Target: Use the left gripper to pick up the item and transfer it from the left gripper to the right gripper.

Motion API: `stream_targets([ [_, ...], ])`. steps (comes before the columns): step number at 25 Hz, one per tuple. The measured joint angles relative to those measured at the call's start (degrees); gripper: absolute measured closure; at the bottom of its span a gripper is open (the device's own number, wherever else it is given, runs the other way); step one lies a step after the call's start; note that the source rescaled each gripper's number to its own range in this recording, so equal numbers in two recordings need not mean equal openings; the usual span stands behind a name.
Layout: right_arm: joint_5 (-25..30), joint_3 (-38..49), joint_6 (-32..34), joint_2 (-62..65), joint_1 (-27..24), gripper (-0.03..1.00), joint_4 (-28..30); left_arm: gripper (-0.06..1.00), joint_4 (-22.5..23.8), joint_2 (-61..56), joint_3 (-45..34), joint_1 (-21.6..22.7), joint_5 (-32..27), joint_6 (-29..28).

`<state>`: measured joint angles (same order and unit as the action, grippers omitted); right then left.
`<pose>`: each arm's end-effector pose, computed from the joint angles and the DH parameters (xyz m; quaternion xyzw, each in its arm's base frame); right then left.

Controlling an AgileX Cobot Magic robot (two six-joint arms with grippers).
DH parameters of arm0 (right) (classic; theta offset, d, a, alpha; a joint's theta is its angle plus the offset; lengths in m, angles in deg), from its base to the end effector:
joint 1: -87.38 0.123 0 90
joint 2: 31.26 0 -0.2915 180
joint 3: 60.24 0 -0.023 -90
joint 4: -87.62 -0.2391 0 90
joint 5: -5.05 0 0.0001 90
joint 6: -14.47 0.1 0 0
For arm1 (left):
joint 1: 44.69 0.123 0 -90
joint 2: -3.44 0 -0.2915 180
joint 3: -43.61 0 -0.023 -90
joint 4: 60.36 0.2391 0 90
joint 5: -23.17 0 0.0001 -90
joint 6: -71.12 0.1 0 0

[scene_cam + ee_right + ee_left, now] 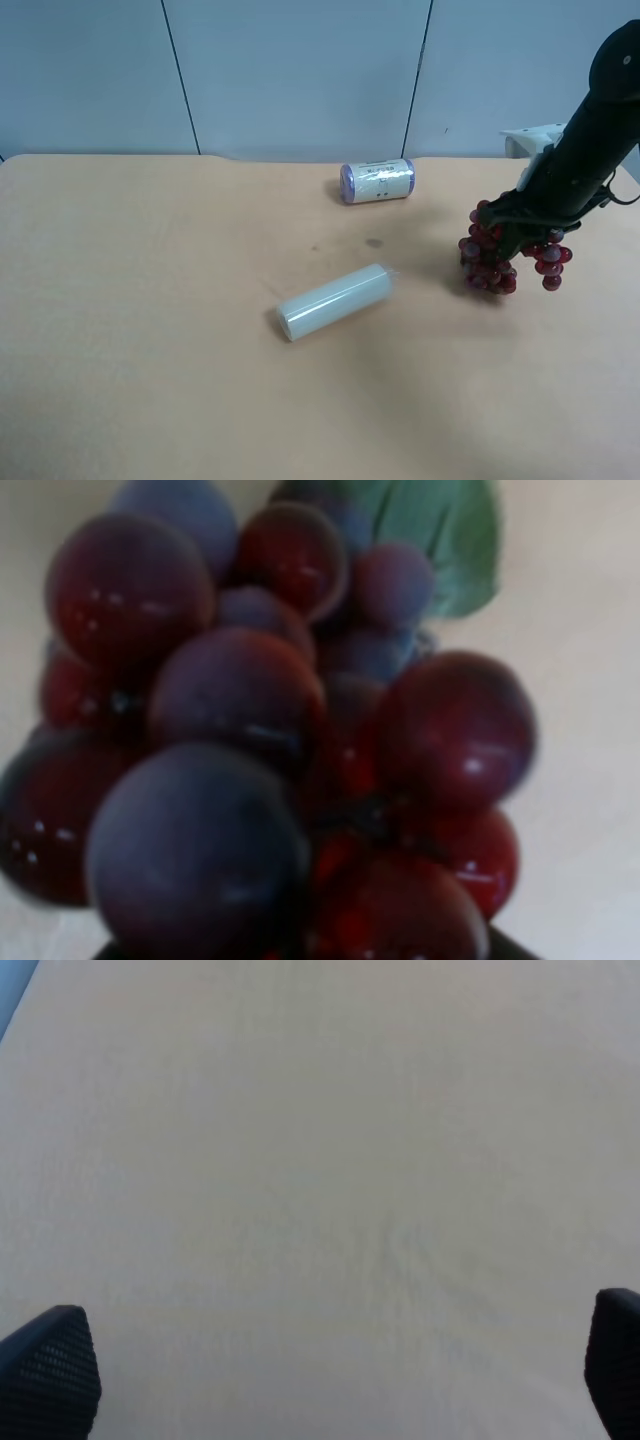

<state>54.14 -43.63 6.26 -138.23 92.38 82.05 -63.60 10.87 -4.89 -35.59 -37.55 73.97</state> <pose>0.3080 0.0343 0.1898 -0.0854 0.9935 0.0369 0.0649 -0.0137 -0.0072 0.2689 -0.0452 0.8495 0.0265 0.5250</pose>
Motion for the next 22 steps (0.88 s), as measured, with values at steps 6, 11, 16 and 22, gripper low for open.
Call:
stream_targets([
  [6, -0.12, 4.45, 0.94, 0.0, 0.46, 0.97, -0.88, -0.05, 0.0, 0.0, 0.0, 0.0, 0.0, 0.0],
  [11, -0.17, 5.04, 1.37, 0.0, 0.46, 0.79, -1.47, -0.05, 0.0, 0.0, 0.0, 0.0, 0.0, 0.0],
  [16, -0.58, 5.04, 1.89, 0.0, 0.46, 0.06, -1.47, -0.05, 0.0, 0.0, 0.0, 0.0, 0.0, 0.0],
  [22, -0.72, 4.65, 1.95, 1.5, 0.46, -0.02, -1.47, -0.05, 0.0, 0.0, 0.0, 0.0, 0.0, 0.0],
])
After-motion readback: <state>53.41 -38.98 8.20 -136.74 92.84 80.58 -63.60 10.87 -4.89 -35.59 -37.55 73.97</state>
